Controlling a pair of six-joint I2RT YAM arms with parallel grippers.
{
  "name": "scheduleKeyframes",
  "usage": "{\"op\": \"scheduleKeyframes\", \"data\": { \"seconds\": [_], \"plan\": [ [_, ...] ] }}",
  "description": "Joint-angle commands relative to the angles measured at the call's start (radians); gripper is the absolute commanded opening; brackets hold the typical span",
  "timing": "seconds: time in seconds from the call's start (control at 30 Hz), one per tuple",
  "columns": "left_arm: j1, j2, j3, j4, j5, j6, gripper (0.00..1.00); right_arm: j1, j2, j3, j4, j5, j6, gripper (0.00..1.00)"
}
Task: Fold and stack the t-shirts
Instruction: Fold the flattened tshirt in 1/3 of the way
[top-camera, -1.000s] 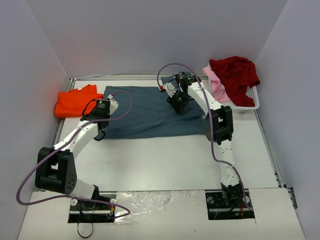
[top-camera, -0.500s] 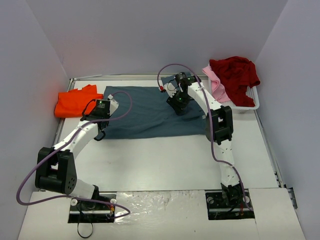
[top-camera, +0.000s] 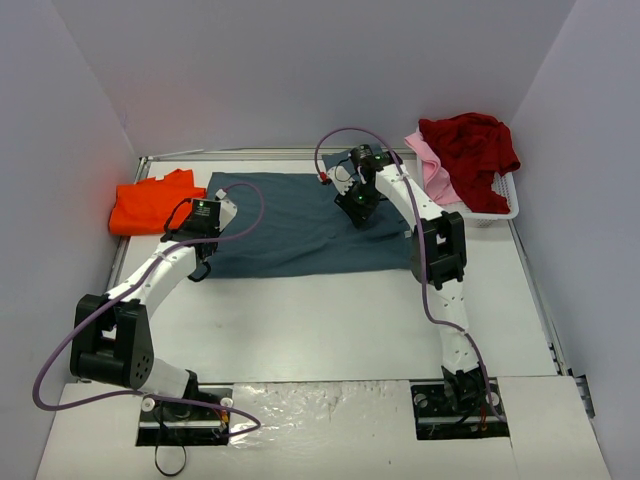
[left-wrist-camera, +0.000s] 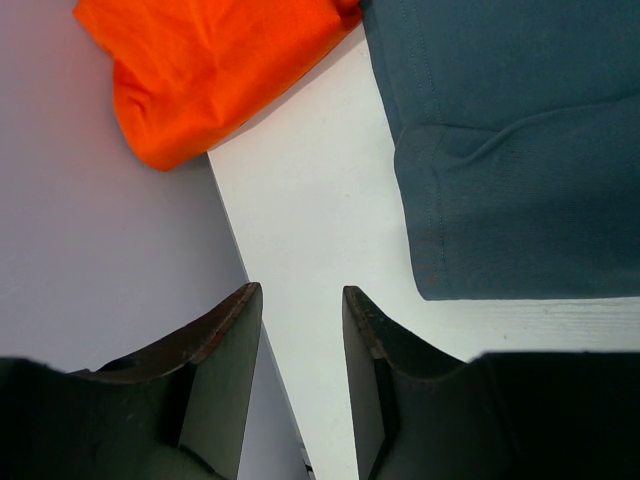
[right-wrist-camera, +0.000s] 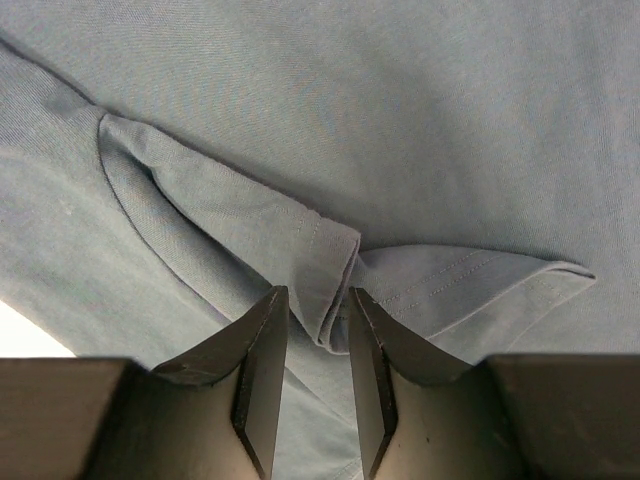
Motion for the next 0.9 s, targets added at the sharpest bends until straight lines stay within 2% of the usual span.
{"op": "scheduleKeyframes", "data": {
  "seconds": [0.0,0.43,0.53,0.6,0.87],
  "plan": [
    [0.004,-0.006,-0.002,-0.017,0.001,-0.012,0.36,0.0,0.018,-0.006,-0.037,0.007,-0.006,0.27],
    [0.004,0.004,0.0,-0.019,0.006,-0.013,0.37,0.0,0.027,-0.016,-0.038,0.012,-0.014,0.17],
    [0.004,0.005,0.0,-0.017,0.006,-0.012,0.37,0.0,0.03,-0.015,-0.037,0.015,-0.014,0.04],
    [0.004,0.005,0.001,-0.019,0.007,-0.013,0.36,0.0,0.027,-0.012,-0.037,0.018,-0.011,0.0],
    [0.004,0.007,0.001,-0.017,0.009,-0.013,0.36,0.001,-0.024,-0.003,-0.037,0.027,-0.009,0.0]
  ]
}}
